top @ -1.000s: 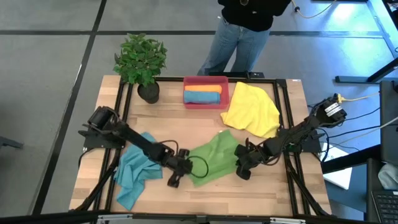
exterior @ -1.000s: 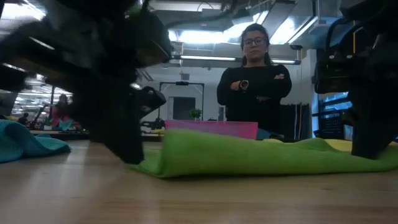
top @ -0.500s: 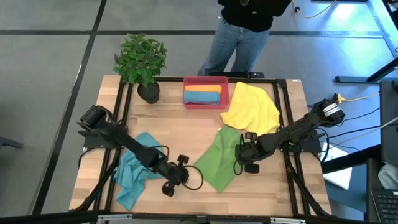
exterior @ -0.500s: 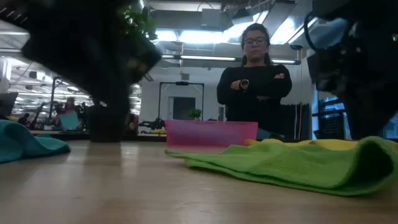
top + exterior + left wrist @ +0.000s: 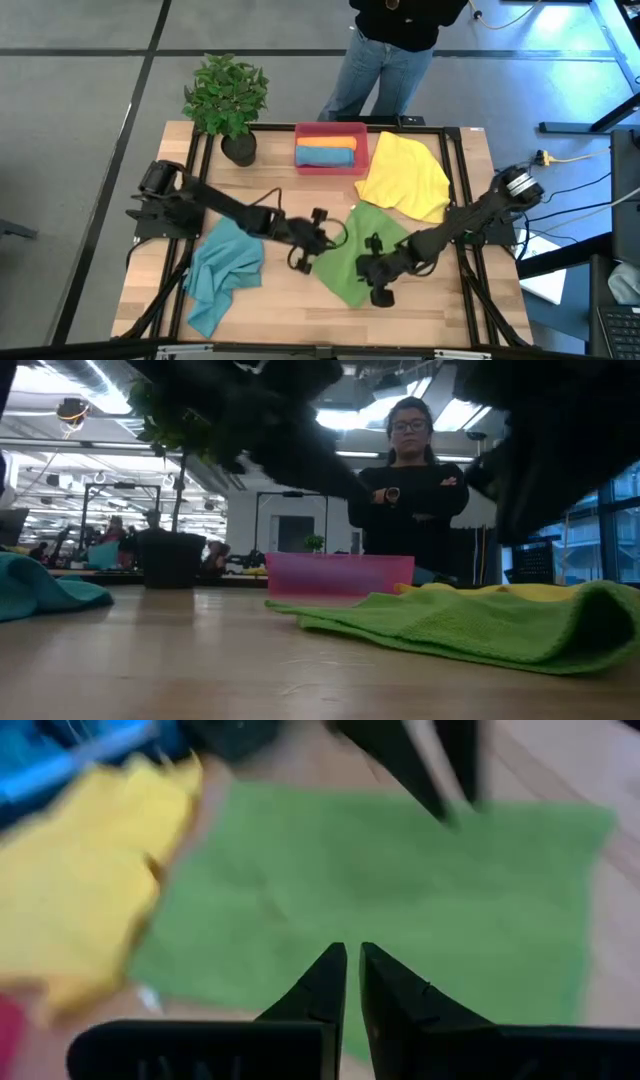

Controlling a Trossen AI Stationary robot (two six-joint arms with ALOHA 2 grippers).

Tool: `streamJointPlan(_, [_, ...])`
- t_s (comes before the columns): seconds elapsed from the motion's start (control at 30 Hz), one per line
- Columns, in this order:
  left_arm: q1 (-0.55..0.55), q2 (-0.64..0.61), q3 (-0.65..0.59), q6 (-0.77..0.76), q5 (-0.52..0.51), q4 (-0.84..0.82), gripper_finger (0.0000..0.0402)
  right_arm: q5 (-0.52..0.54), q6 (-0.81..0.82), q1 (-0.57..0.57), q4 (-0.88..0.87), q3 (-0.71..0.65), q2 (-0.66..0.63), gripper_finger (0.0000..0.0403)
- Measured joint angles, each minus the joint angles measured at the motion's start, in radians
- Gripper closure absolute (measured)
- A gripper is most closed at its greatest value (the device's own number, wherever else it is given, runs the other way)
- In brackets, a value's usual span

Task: Roll microfiber towels into tight, uniform cylinder then place into a basket
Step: Fold the green towel

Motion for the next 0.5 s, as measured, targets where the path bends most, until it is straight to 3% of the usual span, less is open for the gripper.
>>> streamJointPlan(0.13, [0.091, 0.051, 0.005, 0.051, 0.159, 0.143, 0.0376, -0.039, 0.013, 0.029, 0.079, 0.004, 0.113, 0.0327])
streamJointPlan(0.23, [0.139, 0.115, 0.052, 0.05, 0.243, 0.159, 0.0376, -0.047, 0.027, 0.046, 0.091, 0.027, 0.174, 0.0327])
streamJointPlan(0.4, [0.156, 0.264, 0.178, 0.046, 0.345, 0.119, 0.0376, -0.087, 0.051, 0.053, 0.097, 0.061, 0.219, 0.0327])
streamJointPlan(0.5, [0.154, 0.336, 0.27, 0.045, 0.347, 0.02, 0.0376, -0.129, 0.054, 0.069, 0.1, 0.064, 0.221, 0.0327])
